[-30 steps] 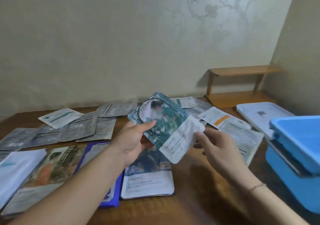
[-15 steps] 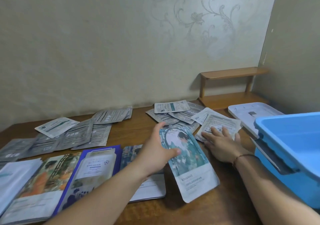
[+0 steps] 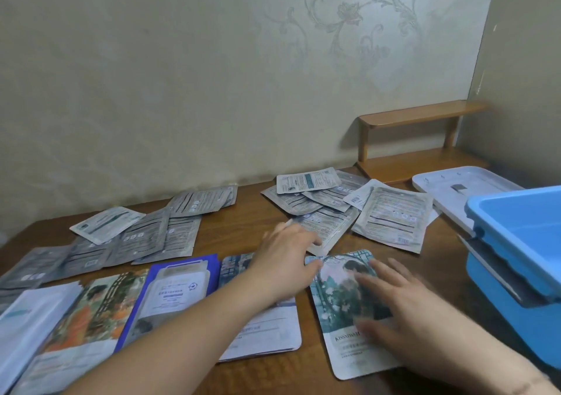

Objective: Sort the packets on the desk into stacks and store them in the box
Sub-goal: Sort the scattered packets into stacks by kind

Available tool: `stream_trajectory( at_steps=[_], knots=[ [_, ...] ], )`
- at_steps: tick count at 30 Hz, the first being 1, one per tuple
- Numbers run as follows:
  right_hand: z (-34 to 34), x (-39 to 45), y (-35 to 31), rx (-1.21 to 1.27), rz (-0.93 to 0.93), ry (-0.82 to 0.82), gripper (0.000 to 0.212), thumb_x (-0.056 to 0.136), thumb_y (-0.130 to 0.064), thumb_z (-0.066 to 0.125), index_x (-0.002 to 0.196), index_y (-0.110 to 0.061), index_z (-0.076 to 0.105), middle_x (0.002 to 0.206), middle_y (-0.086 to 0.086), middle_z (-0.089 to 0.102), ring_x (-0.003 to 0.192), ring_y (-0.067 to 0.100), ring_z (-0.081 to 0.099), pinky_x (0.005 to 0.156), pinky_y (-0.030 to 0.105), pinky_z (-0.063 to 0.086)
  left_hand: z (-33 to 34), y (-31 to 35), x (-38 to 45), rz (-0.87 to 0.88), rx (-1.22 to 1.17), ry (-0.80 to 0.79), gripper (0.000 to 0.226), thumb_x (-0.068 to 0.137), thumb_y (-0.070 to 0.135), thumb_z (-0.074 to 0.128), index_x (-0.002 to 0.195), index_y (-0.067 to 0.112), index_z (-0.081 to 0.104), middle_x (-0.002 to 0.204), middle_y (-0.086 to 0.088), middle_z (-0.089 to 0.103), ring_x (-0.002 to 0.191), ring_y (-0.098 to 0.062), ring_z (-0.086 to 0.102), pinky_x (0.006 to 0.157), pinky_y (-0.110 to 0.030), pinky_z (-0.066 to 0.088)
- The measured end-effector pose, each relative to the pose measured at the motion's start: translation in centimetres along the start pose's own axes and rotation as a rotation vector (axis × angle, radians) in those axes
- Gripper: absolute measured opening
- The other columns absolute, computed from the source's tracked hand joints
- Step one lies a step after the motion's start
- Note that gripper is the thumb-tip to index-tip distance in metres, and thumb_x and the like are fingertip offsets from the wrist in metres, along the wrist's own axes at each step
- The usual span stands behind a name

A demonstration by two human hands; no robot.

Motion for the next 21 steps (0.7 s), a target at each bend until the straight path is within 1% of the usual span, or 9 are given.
stream_trajectory(
  at_steps=[2,4,5,8,12,14,17,19,21],
  knots=[
    [1.5,-0.7,-0.4,-0.028,-0.049,-0.113,0.091,0.07,-0.087,0.011,0.151,-0.048,0.002,0.159,-0.02,-0.021,0.146,0.008,-0.025,0.121,0.04,-0.007,0.3,-0.7,1.5,-0.029,0.015,-0.058,0.038,0.097,0.043,0.052,0.133,0.033,0.056,0.14,0.009,0.052,0.133,-0.019,0.041,0.11,-0.043,0.03],
    [2.2,-0.5,-0.4,-0.053,-0.074,-0.119,0.106,0.051,-0.087,-0.004,0.15,-0.05,-0.002,0.158,-0.021,-0.024,0.144,0.007,-0.028,0.12,0.042,-0.01,1.1,-1.2,2.7,-0.062,0.019,-0.159,0.033,0.099,0.041,0.047,0.13,0.034,0.058,0.138,0.008,0.056,0.131,-0.021,0.044,0.108,-0.045,0.032],
    [2.2,-0.4,-0.3,-0.072,-0.079,-0.116,0.107,0.05,-0.086,-0.006,0.15,-0.049,-0.003,0.158,-0.021,-0.023,0.144,0.007,-0.028,0.12,0.044,-0.011,1.5,-1.3,3.1,-0.07,0.011,-0.204,0.03,0.1,0.04,0.046,0.126,0.035,0.061,0.134,0.006,0.059,0.129,-0.023,0.047,0.107,-0.047,0.034],
    [1.9,0.3,-0.2,-0.087,-0.088,-0.113,0.098,0.061,-0.084,0.0,0.152,-0.047,-0.001,0.159,-0.021,-0.021,0.145,0.007,-0.026,0.119,0.048,-0.013,2.1,-1.5,4.1,-0.1,-0.009,-0.254,0.031,0.101,0.039,0.044,0.126,0.034,0.061,0.132,0.001,0.06,0.127,-0.028,0.048,0.107,-0.049,0.036],
    [1.8,2.0,-0.2,-0.088,-0.069,-0.091,0.074,0.086,-0.076,0.017,0.152,-0.046,0.001,0.16,-0.02,-0.019,0.145,0.007,-0.025,0.119,0.049,-0.013,2.4,-2.3,4.9,-0.17,0.051,-0.316,0.035,0.103,0.04,0.038,0.13,0.031,0.059,0.14,0.0,0.054,0.134,-0.03,0.041,0.115,-0.063,0.01],
    [1.9,2.4,-0.4,-0.078,-0.076,-0.087,0.077,0.082,-0.079,0.015,0.151,-0.047,0.0,0.16,-0.02,-0.019,0.145,0.007,-0.026,0.12,0.049,-0.012,2.3,-3.0,5.1,-0.212,0.047,-0.342,0.03,0.102,0.042,0.038,0.112,0.024,0.06,0.139,-0.003,0.054,0.132,-0.032,0.043,0.113,-0.066,0.0],
    [1.5,2.5,-0.3,-0.026,-0.06,-0.076,0.093,0.065,-0.085,0.004,0.151,-0.048,0.001,0.158,-0.022,-0.019,0.145,0.007,-0.025,0.12,0.047,-0.011,2.3,-4.2,5.5,-0.23,0.044,-0.342,0.024,0.1,0.051,0.038,0.096,0.031,0.051,0.143,-0.003,0.05,0.135,-0.03,0.04,0.109,-0.069,-0.006],
    [0.2,3.5,0.6,0.01,0.026,0.031,0.085,0.075,-0.083,0.012,0.151,-0.046,0.009,0.16,-0.019,-0.012,0.149,0.013,-0.018,0.121,0.046,-0.004,2.4,-5.2,5.9,-0.233,0.057,-0.33,0.038,0.097,0.06,0.035,0.101,0.031,0.06,0.146,0.0,0.047,0.14,-0.029,0.033,0.106,-0.072,-0.011],
    [-1.4,5.4,2.1,0.065,0.171,0.164,0.07,0.091,-0.071,0.027,0.151,-0.037,0.019,0.164,-0.006,-0.001,0.15,0.024,-0.009,0.121,0.046,0.004,2.3,-6.2,6.4,-0.267,0.097,-0.306,0.044,0.097,0.062,0.032,0.117,0.036,0.061,0.147,0.002,0.046,0.144,-0.03,0.026,0.105,-0.073,-0.012]
  ],
)
Point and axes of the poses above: each hand's wrist, its own x-axis towards the middle knuckle, its own z-axis out of the palm, y = z × x, the point moved 6 cm from there along x, towards the middle knuckle
